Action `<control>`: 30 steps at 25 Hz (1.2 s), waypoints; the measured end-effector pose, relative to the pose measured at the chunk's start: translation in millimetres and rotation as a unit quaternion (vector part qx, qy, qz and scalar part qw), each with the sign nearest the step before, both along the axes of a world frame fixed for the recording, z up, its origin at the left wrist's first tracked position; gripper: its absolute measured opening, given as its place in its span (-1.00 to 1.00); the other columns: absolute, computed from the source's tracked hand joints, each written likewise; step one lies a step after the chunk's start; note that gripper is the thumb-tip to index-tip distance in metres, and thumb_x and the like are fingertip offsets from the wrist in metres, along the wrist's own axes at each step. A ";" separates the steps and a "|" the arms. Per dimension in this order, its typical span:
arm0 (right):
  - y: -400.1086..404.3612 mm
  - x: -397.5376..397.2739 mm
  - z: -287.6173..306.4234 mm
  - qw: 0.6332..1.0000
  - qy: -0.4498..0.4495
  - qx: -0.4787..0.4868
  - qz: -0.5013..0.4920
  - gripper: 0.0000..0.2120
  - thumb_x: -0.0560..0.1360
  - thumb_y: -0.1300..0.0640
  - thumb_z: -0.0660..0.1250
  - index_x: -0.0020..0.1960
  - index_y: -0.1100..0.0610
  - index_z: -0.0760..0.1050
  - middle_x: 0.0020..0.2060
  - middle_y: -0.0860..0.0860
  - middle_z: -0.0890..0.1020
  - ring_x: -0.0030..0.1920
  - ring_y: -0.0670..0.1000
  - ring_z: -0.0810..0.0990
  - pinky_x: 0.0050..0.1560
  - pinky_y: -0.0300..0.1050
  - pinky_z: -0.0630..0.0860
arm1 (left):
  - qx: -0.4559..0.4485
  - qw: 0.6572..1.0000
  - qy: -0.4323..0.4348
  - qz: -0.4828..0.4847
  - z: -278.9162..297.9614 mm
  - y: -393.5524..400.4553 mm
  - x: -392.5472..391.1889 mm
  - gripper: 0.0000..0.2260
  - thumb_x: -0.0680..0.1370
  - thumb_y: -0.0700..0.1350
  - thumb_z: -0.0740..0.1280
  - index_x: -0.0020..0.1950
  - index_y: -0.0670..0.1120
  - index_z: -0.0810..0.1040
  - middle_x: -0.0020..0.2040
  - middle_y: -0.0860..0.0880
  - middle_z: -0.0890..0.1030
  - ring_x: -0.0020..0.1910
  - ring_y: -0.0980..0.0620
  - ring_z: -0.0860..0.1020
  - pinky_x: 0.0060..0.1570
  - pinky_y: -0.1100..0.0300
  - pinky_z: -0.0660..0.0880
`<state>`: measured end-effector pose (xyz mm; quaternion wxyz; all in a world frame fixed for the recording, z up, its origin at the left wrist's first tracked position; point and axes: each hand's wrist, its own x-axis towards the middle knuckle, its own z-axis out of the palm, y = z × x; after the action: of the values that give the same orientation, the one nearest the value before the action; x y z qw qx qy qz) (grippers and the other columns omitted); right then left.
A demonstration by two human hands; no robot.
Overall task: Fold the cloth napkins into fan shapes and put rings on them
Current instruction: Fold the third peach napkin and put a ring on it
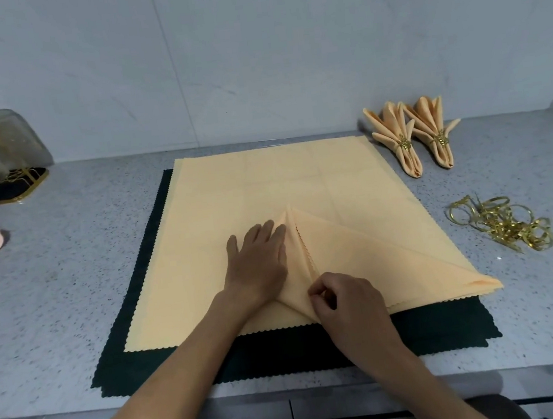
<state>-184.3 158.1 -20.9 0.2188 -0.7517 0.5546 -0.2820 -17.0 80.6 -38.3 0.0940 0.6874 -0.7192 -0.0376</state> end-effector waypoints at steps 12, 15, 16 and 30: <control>-27.2 -37.0 37.5 0.863 -0.382 0.311 -0.114 -0.83 0.53 0.33 0.26 -0.05 0.15 0.61 -0.34 0.05 0.60 -0.33 0.03 0.56 -0.27 -0.08 0.49 | -0.132 0.962 0.037 -0.238 9.8 100.3 -49.3 -0.81 0.54 0.00 0.23 0.02 0.02 0.62 -0.05 0.08 0.63 -0.13 0.07 0.54 -0.16 0.15 0.55; -31.0 -65.3 40.9 0.894 -0.357 0.248 -0.105 -0.85 0.54 0.31 0.29 -0.10 0.16 0.62 -0.28 0.06 0.62 -0.33 0.00 0.54 -0.30 -0.11 0.45 | -0.135 0.955 -0.042 -0.260 12.4 97.1 -53.2 -0.84 0.46 -0.08 0.37 0.03 0.00 0.63 -0.09 0.04 0.64 -0.18 0.01 0.58 -0.26 0.14 0.56; -35.3 -80.9 41.6 0.933 -0.284 0.189 -0.115 -0.86 0.54 0.27 0.32 -0.11 0.12 0.63 -0.25 0.03 0.64 -0.30 -0.02 0.54 -0.27 -0.12 0.45 | -0.139 0.954 -0.060 -0.257 12.9 97.1 -55.1 -0.85 0.45 -0.10 0.38 0.00 0.00 0.63 -0.10 0.03 0.64 -0.18 0.00 0.58 -0.27 0.14 0.55; -15.0 -139.3 52.6 0.933 -0.024 0.349 0.084 -0.80 0.62 0.14 0.24 0.13 -0.14 0.50 -0.41 0.06 0.53 -0.49 0.03 0.46 -0.45 -0.06 0.39 | -0.195 0.962 0.068 -0.176 -3.0 125.5 5.3 -0.85 0.53 -0.08 0.33 -0.07 -0.08 0.69 0.05 0.06 0.64 0.05 0.01 0.57 -0.27 0.07 0.60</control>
<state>-323.5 143.1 31.7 0.5035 -0.6651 0.5470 -0.0696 -11.8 206.1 -41.3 0.2663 0.5140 -0.8144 0.0409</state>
